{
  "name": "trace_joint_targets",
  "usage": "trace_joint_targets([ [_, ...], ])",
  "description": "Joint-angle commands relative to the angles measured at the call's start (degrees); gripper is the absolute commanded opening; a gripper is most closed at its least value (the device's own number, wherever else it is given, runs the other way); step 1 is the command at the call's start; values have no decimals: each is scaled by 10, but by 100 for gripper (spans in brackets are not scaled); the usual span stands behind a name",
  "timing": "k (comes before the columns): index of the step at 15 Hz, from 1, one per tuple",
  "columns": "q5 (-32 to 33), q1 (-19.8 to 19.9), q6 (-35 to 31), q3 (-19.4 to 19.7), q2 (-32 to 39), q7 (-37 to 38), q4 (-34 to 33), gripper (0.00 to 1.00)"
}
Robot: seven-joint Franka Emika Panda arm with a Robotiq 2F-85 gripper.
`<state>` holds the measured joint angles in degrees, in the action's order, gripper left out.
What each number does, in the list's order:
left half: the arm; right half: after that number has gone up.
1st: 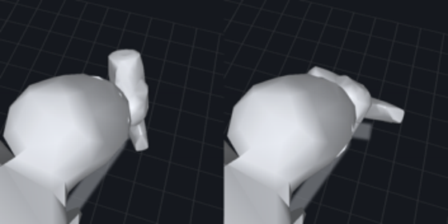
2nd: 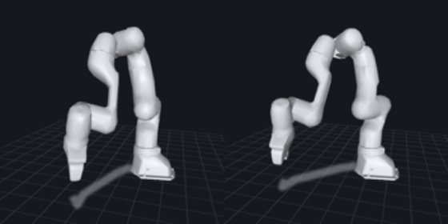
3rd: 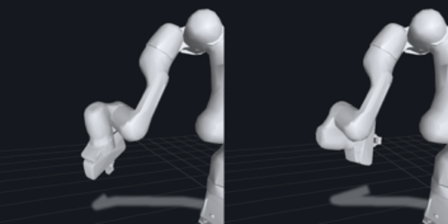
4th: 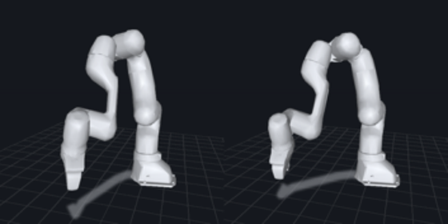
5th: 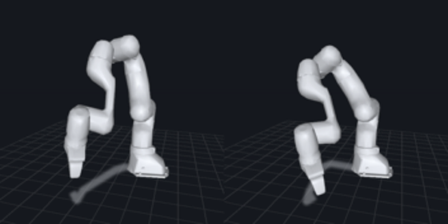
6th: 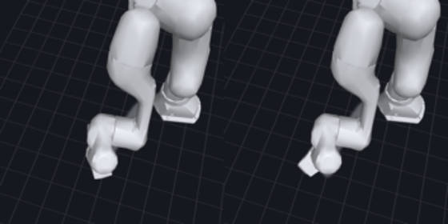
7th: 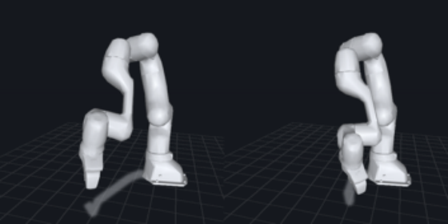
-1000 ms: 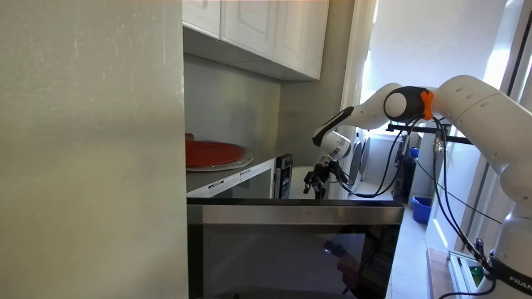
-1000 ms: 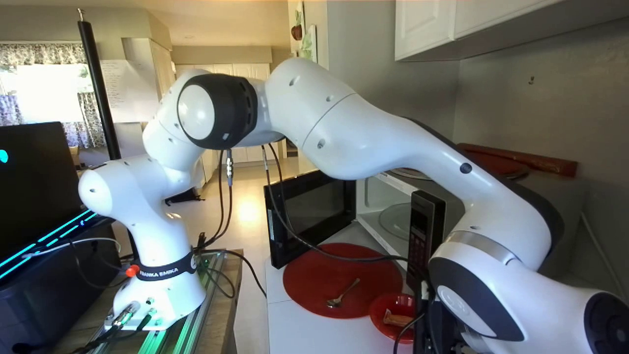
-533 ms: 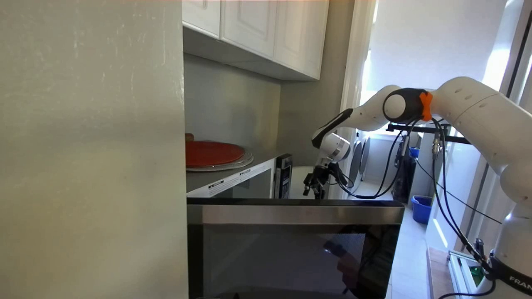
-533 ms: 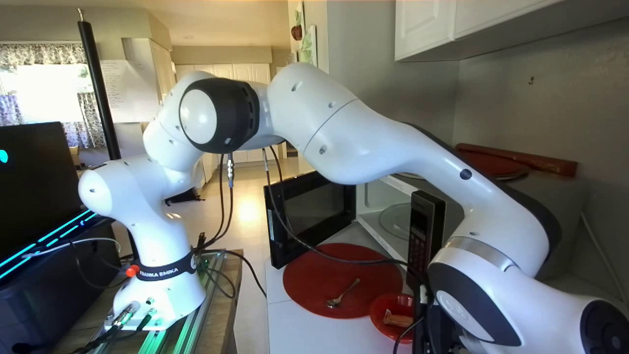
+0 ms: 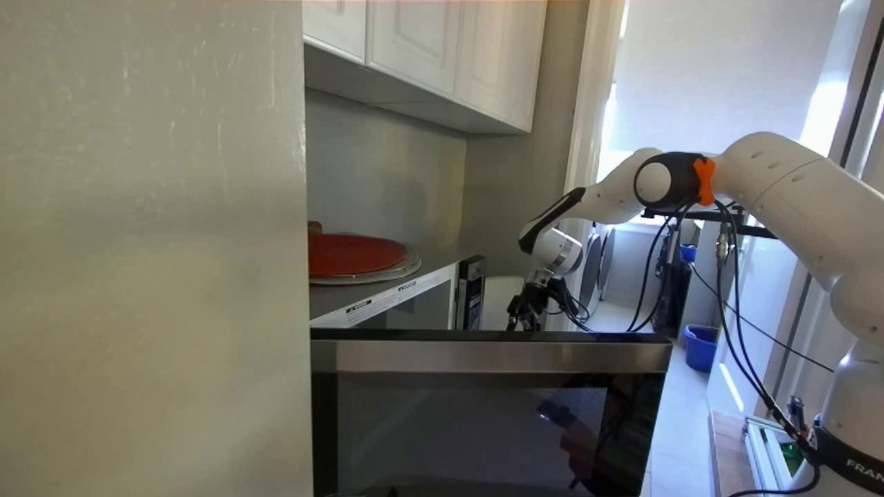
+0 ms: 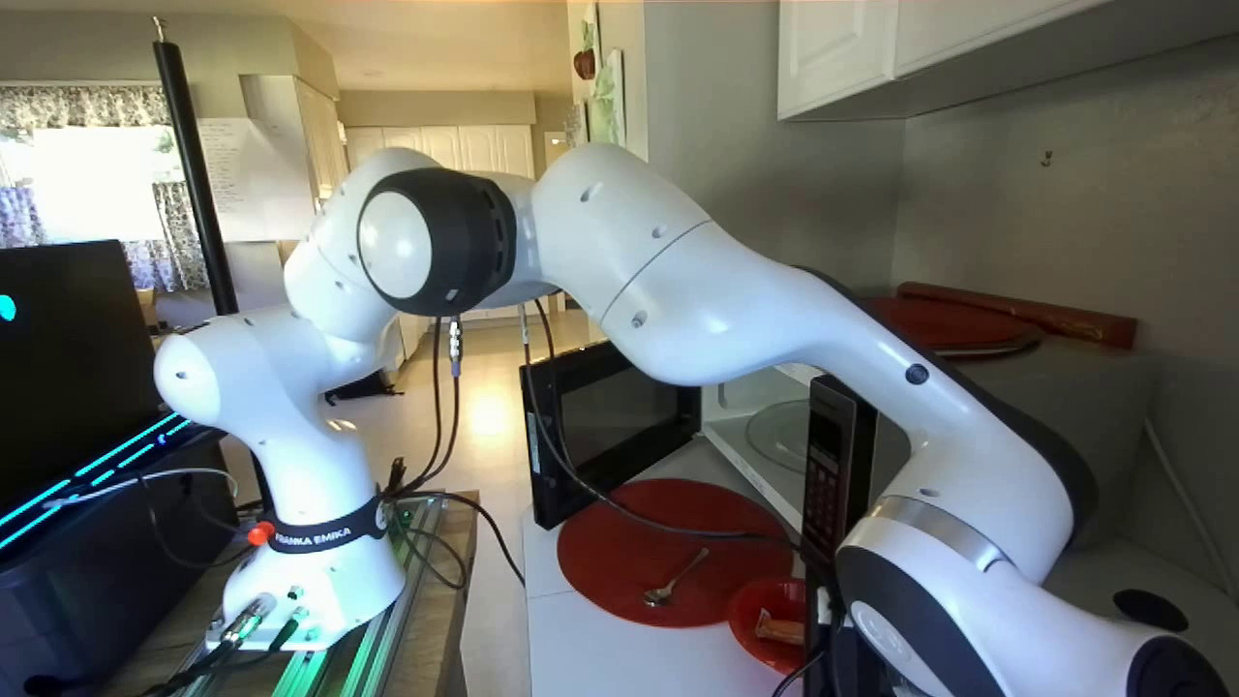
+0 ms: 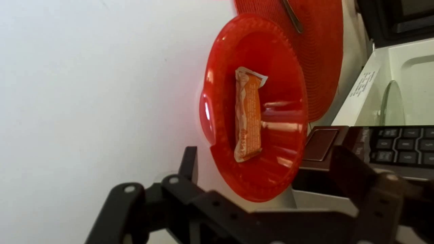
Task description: Put the red bowl in the microwave
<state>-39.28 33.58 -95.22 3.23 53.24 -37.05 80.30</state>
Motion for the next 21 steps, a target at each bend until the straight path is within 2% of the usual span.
trace_joint_targets([
  [1, -1, 11, 16, -8, 16, -9, -18, 75],
  [5, 0, 11, 27, -9, 15, -11, -13, 44],
  [11, 0, 15, 47, -7, 16, -10, -13, 3],
  [13, 0, 16, 53, -6, 16, -10, -12, 0],
  [18, 4, 18, 83, -6, -1, -15, 8, 1],
  [21, -6, 26, 133, -10, -19, -16, 21, 1],
])
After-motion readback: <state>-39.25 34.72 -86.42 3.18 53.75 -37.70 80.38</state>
